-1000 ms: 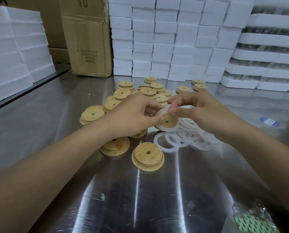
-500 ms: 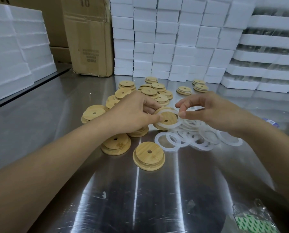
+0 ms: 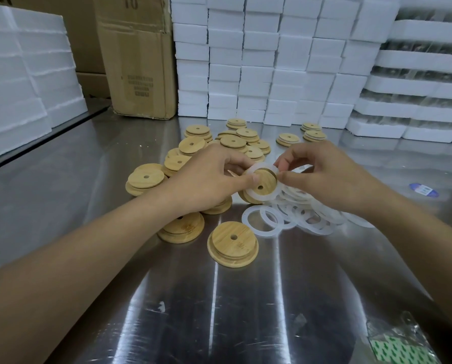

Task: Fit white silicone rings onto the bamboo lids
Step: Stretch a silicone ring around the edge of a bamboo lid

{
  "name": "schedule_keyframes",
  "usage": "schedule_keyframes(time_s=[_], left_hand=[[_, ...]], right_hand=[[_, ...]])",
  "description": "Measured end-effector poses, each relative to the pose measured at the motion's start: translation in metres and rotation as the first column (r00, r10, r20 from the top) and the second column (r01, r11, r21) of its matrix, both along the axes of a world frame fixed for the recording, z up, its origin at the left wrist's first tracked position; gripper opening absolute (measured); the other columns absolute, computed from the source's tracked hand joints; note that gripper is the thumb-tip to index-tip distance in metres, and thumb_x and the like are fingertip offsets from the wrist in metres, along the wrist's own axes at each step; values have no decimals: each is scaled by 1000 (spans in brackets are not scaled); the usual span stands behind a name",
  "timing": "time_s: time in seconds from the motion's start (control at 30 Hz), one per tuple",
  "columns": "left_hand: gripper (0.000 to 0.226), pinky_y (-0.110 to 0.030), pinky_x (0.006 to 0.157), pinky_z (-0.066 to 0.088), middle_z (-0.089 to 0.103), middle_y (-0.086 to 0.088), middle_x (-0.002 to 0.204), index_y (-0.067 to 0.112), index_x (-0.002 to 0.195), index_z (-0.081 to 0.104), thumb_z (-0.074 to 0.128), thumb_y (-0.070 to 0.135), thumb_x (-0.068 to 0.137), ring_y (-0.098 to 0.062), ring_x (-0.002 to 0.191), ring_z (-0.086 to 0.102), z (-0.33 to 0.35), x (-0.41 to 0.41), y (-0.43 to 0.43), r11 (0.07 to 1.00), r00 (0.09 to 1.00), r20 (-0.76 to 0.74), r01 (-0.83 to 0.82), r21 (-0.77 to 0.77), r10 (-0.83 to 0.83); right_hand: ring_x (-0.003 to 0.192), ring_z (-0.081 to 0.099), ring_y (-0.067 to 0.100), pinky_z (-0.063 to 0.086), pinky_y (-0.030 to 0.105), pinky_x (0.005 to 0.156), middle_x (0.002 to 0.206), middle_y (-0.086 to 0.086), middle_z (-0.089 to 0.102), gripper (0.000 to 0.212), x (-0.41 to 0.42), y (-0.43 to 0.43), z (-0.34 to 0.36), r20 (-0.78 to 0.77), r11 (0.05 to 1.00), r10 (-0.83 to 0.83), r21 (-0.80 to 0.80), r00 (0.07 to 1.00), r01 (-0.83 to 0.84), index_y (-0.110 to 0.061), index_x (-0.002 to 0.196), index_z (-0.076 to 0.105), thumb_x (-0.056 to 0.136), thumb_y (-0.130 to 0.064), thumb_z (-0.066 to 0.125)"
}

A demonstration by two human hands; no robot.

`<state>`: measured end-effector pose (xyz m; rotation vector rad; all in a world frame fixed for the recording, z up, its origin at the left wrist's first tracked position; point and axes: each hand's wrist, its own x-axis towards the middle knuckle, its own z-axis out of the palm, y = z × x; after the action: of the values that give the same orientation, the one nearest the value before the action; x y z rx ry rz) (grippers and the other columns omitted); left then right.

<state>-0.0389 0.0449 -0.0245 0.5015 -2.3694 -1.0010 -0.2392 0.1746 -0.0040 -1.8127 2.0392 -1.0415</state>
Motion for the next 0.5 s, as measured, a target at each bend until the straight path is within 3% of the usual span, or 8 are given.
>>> schedule_keyframes(time_s=[0.1,0.2,0.33,0.4,0.5], left_hand=[[27,-31,94,61,78,22,105,29,124,79,79,29,97,3,101,73,0,0,-2,999,999,-28,-43,-10,43],[23,-13,74,56,77,31,95,30,119,80,80,26,96,7,95,73,0,1,-4,999,997,-60,-41,10,42],[15,-33,71,63,82,10,92,25,108,79,83,22,94,-22,84,76,2,1,-4,992,996,-73,-51,119,60],[12,-35,72,64,83,2,90,21,103,79,84,21,92,-18,77,76,3,1,-4,987,995,-69,-58,148,68],[9,-21,67,63,83,-2,86,18,98,80,85,20,91,-6,72,73,4,3,-4,981,996,-45,-62,181,71]], right_hand=[[95,71,2,56,32,91,95,-9,78,8,-2,-1,-3,-4,999,-3,40,1000,3,-20,84,75,92,-20,76],[95,72,5,58,37,94,93,-7,77,8,-3,-2,-5,-3,998,-10,68,1000,10,-20,85,75,92,-23,77],[92,72,6,58,35,91,91,-7,78,10,-6,-2,-3,3,995,4,97,1000,-5,-20,87,77,92,-29,78],[91,72,6,56,30,88,91,-7,78,11,-7,-1,-2,5,995,19,97,1000,-20,-21,87,78,92,-31,79],[91,71,4,50,24,84,93,-9,79,9,-8,0,0,8,994,37,102,999,-38,-21,85,78,91,-28,79]])
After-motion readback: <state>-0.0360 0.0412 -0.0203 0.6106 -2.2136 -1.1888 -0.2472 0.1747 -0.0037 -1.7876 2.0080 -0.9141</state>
